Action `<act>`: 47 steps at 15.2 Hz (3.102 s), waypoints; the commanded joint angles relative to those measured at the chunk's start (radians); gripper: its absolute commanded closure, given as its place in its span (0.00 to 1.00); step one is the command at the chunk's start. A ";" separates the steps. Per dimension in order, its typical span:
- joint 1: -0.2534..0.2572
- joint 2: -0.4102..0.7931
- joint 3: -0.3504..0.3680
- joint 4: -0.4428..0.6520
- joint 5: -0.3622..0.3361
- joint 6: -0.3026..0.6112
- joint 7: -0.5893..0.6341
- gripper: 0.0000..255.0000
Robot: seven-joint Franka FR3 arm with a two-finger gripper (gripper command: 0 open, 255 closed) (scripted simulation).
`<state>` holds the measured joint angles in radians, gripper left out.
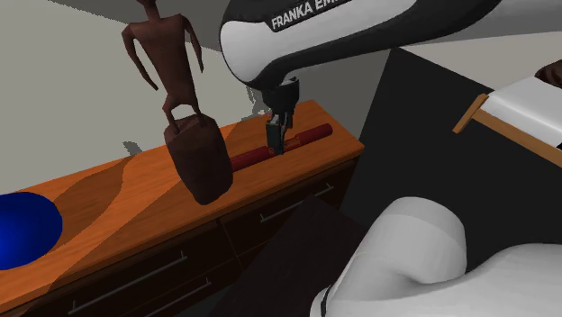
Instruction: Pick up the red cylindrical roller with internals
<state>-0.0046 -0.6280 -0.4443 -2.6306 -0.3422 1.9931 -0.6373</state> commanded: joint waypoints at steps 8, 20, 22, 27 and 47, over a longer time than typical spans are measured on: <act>0.126 0.370 -0.284 0.105 0.059 0.299 -0.466 0.00; 0.073 0.974 -0.253 0.386 0.665 0.467 -1.250 0.00; 0.059 0.998 -0.235 0.386 0.690 0.486 -1.267 0.00; 0.026 1.055 -0.192 0.390 0.747 0.529 -1.305 0.00; 0.089 0.944 -0.274 0.387 0.633 0.443 -1.229 1.00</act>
<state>0.0781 0.3277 -0.7095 -2.2447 0.3038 2.4460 -1.8746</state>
